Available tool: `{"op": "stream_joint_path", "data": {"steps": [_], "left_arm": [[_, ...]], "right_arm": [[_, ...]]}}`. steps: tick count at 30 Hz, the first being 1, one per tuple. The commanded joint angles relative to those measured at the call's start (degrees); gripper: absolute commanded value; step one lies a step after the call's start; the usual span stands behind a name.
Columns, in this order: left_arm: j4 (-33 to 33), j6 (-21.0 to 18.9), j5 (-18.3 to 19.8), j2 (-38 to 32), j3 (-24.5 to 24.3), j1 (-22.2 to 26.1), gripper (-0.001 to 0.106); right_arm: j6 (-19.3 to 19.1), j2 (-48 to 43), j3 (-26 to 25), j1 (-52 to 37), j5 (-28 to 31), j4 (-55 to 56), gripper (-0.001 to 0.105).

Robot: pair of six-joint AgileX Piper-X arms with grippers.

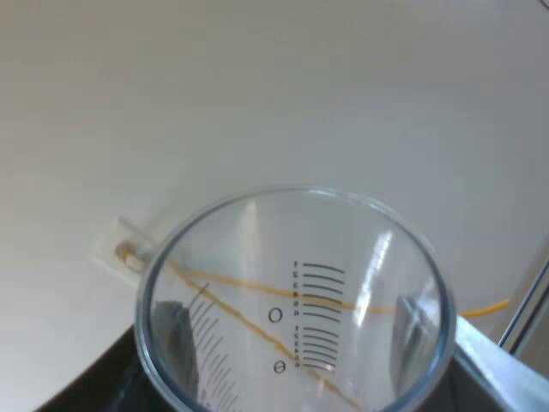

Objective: Pour the beans into the coffee machine

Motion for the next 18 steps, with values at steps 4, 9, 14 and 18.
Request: {"op": "stream_joint_path", "data": {"steps": [4, 9, 14, 18], "left_arm": [[7.6, -13.4, -1.9, -3.1, -0.5, 0.4, 0.024], [13.1, -16.3, -1.9, -5.6, -0.5, 2.0, 0.024], [17.5, -21.2, -1.5, -9.5, -0.3, 6.4, 0.024], [17.9, -22.8, -0.3, -11.8, 1.0, 9.3, 0.024]], "right_arm": [[-1.6, -0.5, -0.6, 0.0, -6.4, 6.1, 0.079], [-1.6, -0.5, -0.6, 0.0, -11.8, 8.4, 0.079], [-0.5, -0.5, -0.6, 0.0, -13.2, 8.4, 0.079], [-0.2, -0.5, -0.6, 0.0, -14.8, 9.7, 0.079]]}}
